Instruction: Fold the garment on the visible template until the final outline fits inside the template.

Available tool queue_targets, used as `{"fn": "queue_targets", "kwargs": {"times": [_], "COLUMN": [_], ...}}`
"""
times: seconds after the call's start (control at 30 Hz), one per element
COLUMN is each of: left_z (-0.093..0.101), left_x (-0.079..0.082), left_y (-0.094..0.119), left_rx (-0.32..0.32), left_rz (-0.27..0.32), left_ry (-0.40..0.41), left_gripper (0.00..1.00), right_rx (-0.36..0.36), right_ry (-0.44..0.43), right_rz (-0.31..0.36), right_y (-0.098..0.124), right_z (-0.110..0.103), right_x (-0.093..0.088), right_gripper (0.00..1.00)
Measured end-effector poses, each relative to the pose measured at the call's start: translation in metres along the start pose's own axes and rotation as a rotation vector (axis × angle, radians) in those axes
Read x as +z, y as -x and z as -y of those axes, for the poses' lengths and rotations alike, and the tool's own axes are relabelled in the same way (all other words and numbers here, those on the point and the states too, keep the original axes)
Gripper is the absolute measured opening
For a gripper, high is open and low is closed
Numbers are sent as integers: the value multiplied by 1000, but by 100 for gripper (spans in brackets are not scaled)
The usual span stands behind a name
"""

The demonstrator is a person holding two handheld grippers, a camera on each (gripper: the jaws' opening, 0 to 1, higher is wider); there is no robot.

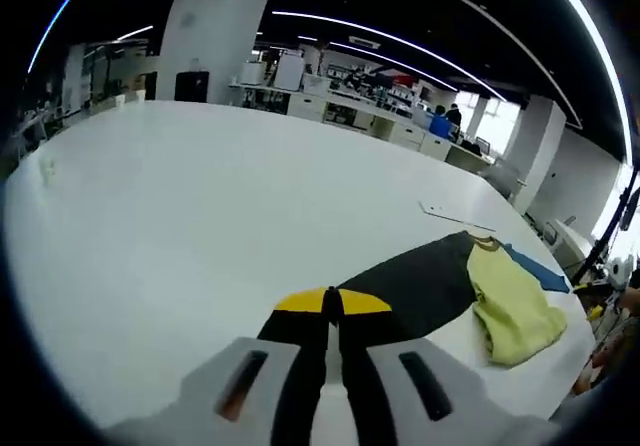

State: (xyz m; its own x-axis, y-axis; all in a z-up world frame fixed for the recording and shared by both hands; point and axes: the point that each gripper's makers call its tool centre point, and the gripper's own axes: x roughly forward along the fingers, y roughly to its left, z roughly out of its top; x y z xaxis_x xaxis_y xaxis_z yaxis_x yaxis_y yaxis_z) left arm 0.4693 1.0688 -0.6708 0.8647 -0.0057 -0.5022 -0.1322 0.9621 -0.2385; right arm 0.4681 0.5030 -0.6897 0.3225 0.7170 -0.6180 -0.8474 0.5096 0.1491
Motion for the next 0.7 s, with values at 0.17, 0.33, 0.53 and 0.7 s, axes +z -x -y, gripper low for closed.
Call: {"fn": "queue_targets", "kwargs": {"times": [0.17,0.33,0.53,0.7], "left_z": [-17,-41,-54,-70], "left_x": [6,-2,-17,-23], "left_y": [-28,-47,-56,-68], "left_rx": [-9,35,76,100], "left_rz": [-32,-76,-120,-126], "left_ry": [-71,-58,-66,-13], "left_gripper": [0,0,0,0], "right_rx": [-7,-11,-21,-43], "right_ry": [-2,-8,-12,-13], "right_rz": [-13,-20,-33,-35], "right_y": [-2,-2,-1,2], "right_z": [1,1,3,7], "right_x": [-1,-3,-6,-5], "right_gripper": [73,73,73,73]}}
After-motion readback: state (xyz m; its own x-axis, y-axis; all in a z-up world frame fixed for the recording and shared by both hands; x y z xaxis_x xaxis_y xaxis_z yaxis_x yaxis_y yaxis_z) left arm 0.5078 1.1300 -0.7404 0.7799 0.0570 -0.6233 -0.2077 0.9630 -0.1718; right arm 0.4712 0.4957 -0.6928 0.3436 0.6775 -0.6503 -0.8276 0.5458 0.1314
